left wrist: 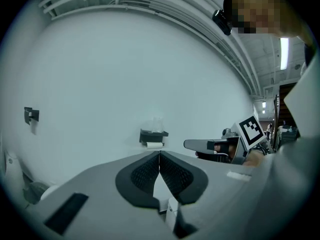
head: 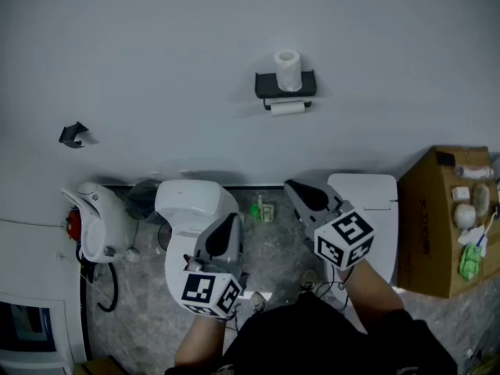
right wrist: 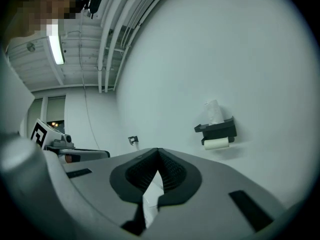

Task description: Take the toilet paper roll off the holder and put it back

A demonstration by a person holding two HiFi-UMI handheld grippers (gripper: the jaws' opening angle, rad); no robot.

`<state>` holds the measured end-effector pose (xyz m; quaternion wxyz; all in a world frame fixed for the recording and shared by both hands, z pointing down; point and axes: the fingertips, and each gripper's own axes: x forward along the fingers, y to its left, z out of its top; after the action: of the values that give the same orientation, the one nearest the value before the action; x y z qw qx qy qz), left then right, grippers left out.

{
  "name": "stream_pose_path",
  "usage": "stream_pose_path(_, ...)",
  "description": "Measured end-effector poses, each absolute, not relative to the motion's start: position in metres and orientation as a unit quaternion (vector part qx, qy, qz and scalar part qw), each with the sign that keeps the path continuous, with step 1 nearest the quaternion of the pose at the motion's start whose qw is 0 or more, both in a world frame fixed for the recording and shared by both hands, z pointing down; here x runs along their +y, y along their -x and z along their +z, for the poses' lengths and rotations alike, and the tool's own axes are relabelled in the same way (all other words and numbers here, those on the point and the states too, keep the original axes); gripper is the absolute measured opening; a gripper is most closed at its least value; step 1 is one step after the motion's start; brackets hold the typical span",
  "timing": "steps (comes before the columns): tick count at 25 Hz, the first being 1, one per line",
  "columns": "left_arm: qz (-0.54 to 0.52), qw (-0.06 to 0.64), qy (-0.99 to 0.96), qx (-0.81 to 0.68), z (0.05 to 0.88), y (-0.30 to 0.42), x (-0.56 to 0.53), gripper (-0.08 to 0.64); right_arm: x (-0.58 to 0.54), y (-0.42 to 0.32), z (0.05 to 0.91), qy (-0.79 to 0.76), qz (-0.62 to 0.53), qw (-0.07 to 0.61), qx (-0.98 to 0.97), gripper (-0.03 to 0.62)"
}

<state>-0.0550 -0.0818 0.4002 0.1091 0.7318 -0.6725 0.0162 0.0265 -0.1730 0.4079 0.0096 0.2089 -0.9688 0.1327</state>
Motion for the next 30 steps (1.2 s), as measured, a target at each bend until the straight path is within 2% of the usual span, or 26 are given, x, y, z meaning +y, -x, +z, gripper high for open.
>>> stream_pose_path(9,-0.021,0.109,-0.738,-0.666,0.398,0.134,-0.001,0.005,-0.086,0.045,0.401,-0.223,0.109,0.038,-0.968,-0.003)
stream_pose_path(15,-0.038,0.116,-0.768,-0.629,0.406,0.167,0.039,0.005,-0.031,0.066,0.401,-0.274,0.097,0.05,-0.956,-0.003)
stream_pose_path(30,-0.054,0.117,-0.831,-0.542,0.393,0.107,0.056,0.005,0.019,-0.009,0.387,-0.375,0.087,0.052,-0.921,-0.003)
